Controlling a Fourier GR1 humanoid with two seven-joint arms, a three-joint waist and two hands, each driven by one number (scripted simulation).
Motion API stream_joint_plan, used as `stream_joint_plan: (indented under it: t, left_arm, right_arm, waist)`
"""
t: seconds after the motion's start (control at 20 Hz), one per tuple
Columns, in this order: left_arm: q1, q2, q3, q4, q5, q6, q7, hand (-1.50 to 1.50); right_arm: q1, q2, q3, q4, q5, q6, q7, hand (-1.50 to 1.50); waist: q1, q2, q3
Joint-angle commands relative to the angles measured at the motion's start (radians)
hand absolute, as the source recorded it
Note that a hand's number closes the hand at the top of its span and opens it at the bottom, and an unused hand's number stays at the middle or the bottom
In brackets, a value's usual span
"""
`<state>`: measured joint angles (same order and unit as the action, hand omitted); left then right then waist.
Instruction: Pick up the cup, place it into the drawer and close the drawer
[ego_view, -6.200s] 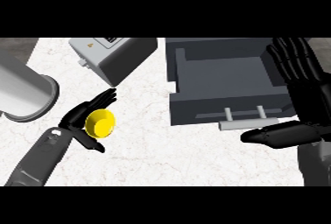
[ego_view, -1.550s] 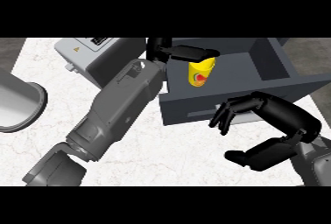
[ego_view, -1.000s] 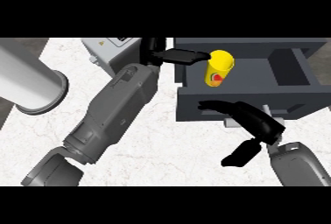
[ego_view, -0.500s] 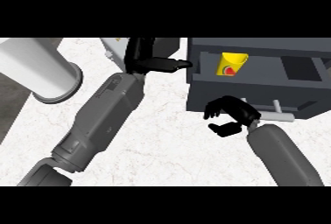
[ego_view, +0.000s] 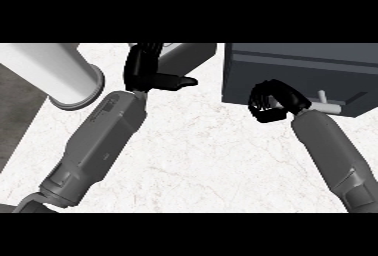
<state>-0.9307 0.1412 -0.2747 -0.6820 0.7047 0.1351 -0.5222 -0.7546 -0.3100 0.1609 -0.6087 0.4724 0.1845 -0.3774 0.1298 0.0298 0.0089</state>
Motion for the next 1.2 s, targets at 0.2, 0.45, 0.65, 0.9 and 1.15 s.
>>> stream_joint_plan:
  t: [0.2, 0.45, 0.65, 0.9, 1.15]
  left_arm:
    - [0.06, 0.069, -0.001, -0.048, 0.004, -0.069, 0.017, -1.5]
    - [0.071, 0.059, -0.011, -0.078, 0.007, -0.078, 0.033, -1.5]
    - [0.092, 0.082, -0.008, -0.086, 0.016, -0.108, 0.043, -1.5]
    - [0.113, 0.082, -0.012, -0.107, 0.021, -0.134, 0.04, -1.5]
    - [0.128, 0.076, -0.02, -0.115, 0.02, -0.138, 0.041, -1.5]
  right_arm:
    - [-0.192, -0.079, -0.136, 0.137, -0.059, -0.035, 0.025, 1.5]
    - [-0.194, -0.118, -0.163, 0.131, -0.093, -0.004, 0.011, 1.5]
    - [-0.208, -0.146, -0.173, 0.109, -0.11, 0.036, 0.026, 1.5]
    - [-0.193, -0.171, -0.191, 0.087, -0.142, 0.08, 0.02, 1.5]
    - [-0.187, -0.175, -0.192, 0.065, -0.158, 0.11, 0.022, 1.5]
  waist:
    - [0.043, 0.015, -0.004]
    - [0.058, 0.016, -0.003]
    - [0.075, 0.016, -0.005]
    - [0.085, 0.019, -0.005]
    - [0.093, 0.021, -0.005]
